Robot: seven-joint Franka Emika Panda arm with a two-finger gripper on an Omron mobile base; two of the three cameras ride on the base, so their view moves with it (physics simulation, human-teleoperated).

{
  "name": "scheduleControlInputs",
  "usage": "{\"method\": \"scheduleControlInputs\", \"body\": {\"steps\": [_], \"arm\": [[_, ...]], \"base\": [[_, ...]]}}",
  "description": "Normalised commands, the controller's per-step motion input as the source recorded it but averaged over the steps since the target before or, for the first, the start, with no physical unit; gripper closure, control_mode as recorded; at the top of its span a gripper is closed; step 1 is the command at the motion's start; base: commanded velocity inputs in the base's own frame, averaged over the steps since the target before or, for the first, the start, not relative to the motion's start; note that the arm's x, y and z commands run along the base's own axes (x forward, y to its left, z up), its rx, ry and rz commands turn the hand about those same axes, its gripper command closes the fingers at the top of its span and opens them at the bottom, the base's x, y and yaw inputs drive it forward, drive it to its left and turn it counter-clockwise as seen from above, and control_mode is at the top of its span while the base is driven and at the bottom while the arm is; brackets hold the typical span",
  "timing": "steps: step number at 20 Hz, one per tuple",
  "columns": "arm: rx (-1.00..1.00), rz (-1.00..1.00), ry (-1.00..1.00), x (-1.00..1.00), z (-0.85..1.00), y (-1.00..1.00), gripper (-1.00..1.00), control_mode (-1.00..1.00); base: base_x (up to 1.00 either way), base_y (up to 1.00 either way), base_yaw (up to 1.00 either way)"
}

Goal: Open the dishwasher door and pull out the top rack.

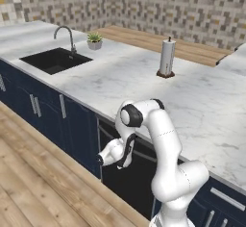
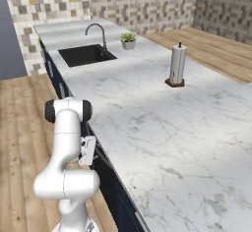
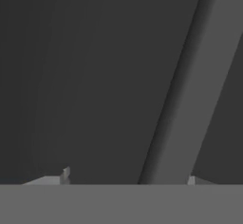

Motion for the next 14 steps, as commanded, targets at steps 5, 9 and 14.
{"method": "scheduleControlInputs", "body": {"steps": [5, 9, 14], "arm": [[0.06, 0.00, 0.00, -0.09, -0.02, 0.00, 1.00, -1.00], [0.10, 0.01, 0.00, -0.60, -0.01, 0.01, 1.00, -1.00], [0.01, 0.04, 0.01, -0.99, -0.28, 0.15, 1.00, -1.00]], "base": [[0.00, 0.00, 0.00], [0.00, 0.00, 0.00], [0.00, 0.00, 0.00]]}}
